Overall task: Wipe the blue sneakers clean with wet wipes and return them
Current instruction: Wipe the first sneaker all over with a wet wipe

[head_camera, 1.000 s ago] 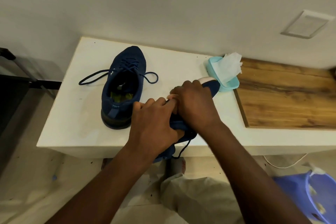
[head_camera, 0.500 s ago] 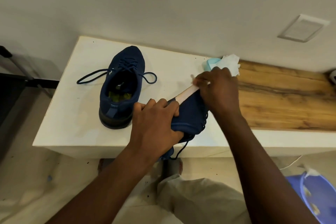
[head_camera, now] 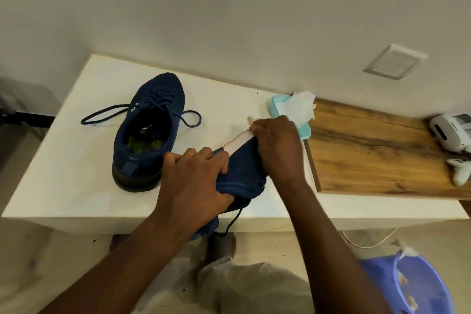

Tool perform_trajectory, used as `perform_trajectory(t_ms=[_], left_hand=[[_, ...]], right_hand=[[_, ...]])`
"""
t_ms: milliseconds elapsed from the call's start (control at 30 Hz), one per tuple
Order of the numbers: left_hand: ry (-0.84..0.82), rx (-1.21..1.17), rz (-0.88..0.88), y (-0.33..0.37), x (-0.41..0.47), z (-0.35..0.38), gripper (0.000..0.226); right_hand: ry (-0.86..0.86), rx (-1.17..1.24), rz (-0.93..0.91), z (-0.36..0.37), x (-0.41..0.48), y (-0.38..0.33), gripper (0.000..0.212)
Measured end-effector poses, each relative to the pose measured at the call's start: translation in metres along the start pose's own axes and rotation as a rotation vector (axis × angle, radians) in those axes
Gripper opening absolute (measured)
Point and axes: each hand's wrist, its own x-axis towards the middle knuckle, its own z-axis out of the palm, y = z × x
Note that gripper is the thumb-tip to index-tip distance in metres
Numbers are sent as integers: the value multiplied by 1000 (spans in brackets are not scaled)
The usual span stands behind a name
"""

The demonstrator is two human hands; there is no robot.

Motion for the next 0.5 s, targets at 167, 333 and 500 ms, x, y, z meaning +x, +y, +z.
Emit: perform_trajectory(t_ms=[167, 333, 500], left_hand=[[2, -16, -5, 0, 0, -1, 29], [-2, 19, 12, 1, -1, 3, 32], [-21, -14, -4, 0, 2, -1, 31]], right_hand=[[-12, 64, -59, 7, 4, 6, 18], [75, 160, 78, 4, 3, 9, 18], [13, 32, -48, 10, 5, 13, 22]])
